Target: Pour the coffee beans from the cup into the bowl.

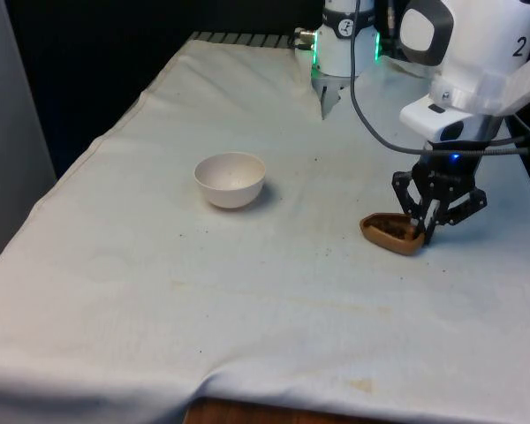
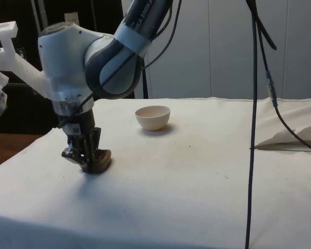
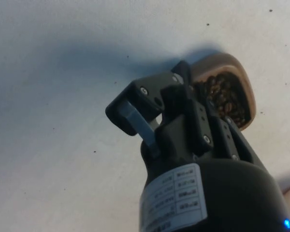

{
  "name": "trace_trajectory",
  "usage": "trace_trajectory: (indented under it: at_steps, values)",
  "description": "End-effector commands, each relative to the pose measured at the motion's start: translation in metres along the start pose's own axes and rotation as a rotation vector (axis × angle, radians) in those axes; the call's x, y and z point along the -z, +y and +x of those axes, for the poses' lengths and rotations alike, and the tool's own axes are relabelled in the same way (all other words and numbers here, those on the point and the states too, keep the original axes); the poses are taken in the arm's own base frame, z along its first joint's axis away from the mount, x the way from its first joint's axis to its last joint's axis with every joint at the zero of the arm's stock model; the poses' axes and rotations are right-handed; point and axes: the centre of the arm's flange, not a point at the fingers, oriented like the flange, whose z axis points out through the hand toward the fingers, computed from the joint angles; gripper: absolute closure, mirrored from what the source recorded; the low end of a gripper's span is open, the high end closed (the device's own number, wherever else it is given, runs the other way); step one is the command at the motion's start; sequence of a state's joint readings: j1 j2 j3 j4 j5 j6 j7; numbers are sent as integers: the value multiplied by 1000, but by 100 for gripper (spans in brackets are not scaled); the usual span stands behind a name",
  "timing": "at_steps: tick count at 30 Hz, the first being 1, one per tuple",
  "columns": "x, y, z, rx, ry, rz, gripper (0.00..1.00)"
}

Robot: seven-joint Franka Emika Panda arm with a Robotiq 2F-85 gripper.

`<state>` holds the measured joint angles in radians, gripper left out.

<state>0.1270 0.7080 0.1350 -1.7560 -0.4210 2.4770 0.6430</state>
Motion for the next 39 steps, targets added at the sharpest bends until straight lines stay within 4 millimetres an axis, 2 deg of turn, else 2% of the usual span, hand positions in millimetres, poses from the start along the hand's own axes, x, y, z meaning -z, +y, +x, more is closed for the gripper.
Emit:
trace_trajectory:
  at_steps: [1,29,39]
  values:
    - [0,1,1,-3,6,0,100]
    - [0,1,0,-1,-1,-1,100]
    - [6,3,3,-6,7,-1,100]
